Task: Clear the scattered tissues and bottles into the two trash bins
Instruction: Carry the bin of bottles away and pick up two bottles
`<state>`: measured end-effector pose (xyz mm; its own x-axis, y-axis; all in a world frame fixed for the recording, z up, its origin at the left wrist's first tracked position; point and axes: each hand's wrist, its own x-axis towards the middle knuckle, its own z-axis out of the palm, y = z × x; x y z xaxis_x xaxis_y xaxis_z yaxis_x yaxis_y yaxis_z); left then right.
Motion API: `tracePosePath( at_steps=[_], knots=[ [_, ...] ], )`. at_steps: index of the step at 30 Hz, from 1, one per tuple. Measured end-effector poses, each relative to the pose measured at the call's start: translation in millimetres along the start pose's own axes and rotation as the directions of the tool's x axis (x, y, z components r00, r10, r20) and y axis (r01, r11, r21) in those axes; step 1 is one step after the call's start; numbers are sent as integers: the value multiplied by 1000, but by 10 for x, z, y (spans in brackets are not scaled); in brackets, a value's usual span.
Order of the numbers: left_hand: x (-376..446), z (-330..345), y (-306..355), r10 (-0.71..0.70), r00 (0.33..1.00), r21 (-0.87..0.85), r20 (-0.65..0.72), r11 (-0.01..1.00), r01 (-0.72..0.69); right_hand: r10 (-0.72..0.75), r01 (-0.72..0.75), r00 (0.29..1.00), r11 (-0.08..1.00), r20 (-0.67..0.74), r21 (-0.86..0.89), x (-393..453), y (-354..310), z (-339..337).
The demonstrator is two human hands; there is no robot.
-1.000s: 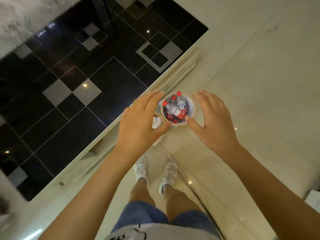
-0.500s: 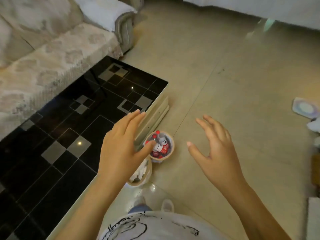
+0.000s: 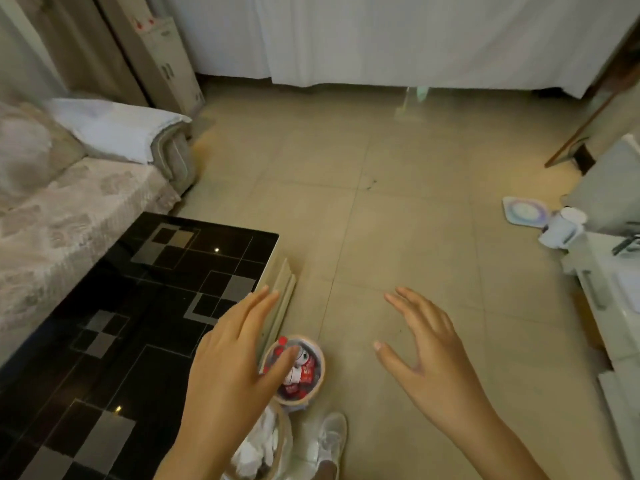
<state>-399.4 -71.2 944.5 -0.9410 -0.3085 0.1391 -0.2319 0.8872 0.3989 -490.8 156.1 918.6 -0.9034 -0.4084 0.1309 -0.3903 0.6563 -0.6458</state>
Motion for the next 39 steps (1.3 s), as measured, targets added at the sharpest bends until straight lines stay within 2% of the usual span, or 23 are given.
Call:
tracePosePath(
  at_steps=[9,14,20,26,32,39],
  knots=[
    [1227,54,-60,128,991,-97,-44,987,-131,43,-54,994,994,-105,-100,955,80,-282],
    [1835,124,82,207,978,-79,-41,975,-209,58,-70,979,996,-194,-54,1403,189,-395],
    [2586,386,387,242,968,-54,-61,968,-245,76,-83,978,996,-194,-27,2116,600,-576],
    [3566,803,890,227,965,-29,-134,972,-233,33,-37,987,999,-159,-20,3091,1211,-895],
    [4428,1122,1439,139,974,-41,-178,988,-148,-78,70,993,993,-86,-91,4023,1777,-1305],
    [5148,1343,1580,54,982,-7,-182,998,-56,-160,153,987,977,-34,-147,5019,2087,-1381]
  ],
)
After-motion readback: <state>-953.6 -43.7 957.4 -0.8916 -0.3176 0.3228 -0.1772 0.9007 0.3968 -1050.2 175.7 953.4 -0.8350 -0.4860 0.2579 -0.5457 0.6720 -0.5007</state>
